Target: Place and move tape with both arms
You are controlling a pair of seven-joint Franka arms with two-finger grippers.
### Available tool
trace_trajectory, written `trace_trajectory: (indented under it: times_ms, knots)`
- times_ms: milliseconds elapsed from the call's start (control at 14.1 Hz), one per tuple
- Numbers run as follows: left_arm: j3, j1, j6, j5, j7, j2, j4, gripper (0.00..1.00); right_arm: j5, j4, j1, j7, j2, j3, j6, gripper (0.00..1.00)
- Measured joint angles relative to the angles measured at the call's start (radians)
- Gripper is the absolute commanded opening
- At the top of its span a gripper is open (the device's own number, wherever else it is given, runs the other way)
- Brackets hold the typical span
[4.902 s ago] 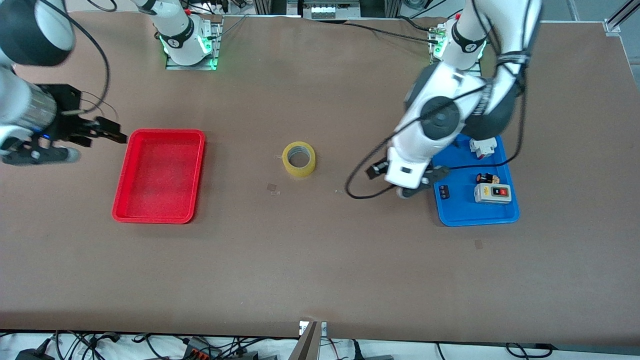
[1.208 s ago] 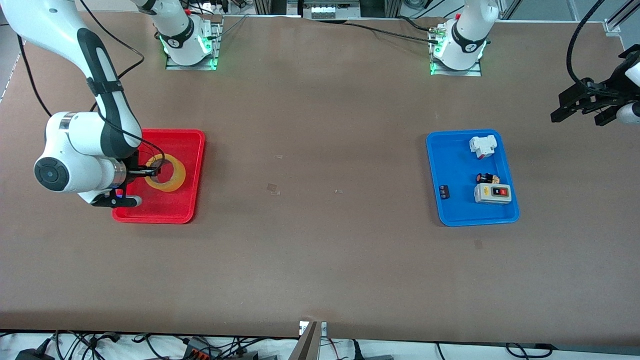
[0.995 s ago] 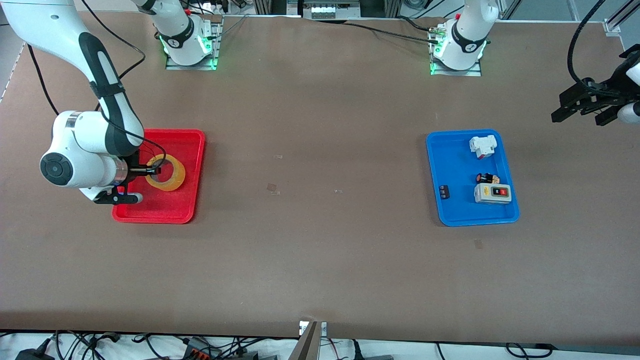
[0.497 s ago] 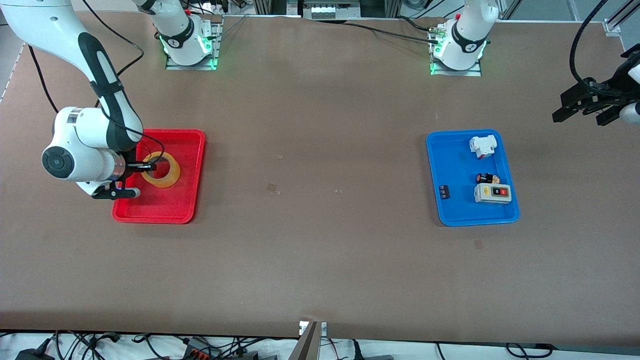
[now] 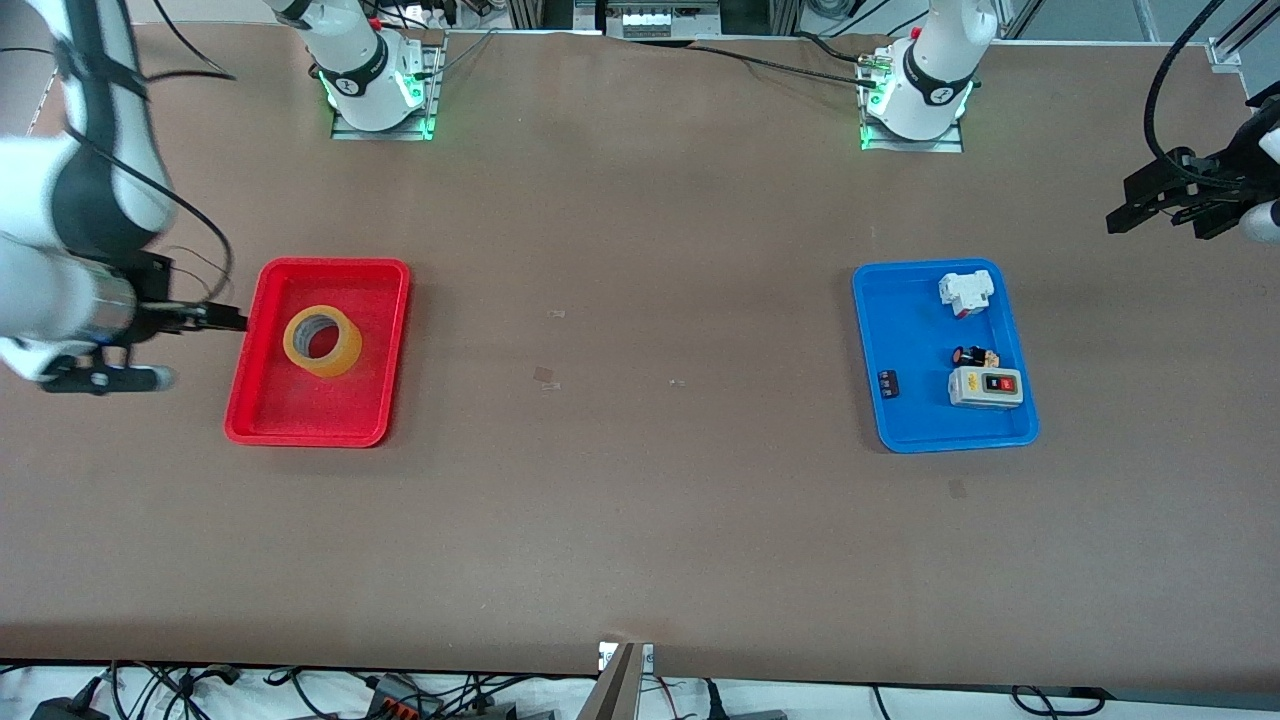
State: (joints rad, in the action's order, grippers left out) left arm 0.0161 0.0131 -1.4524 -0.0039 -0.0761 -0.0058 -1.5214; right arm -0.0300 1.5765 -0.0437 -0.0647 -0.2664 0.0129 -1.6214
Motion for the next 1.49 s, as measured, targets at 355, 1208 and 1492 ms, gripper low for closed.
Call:
trace_trajectory:
  times_ms: [355,1208,1492]
  knots:
    - [0.002,0.003,0.002,0.0,0.0,0.015,0.0,1.0,0.029,-0.221,0.006,-0.014,-0.009,-0.001,0.094,1.0]
    - [-0.006,0.001,0.002,-0.001,0.0,0.018,0.003,1.0,0.028,-0.282,0.099,-0.001,-0.029,0.08,0.044,1.0]
    - [-0.006,0.001,0.002,-0.001,0.0,0.018,0.004,1.0,0.028,-0.282,0.064,-0.001,-0.022,0.063,0.04,1.0]
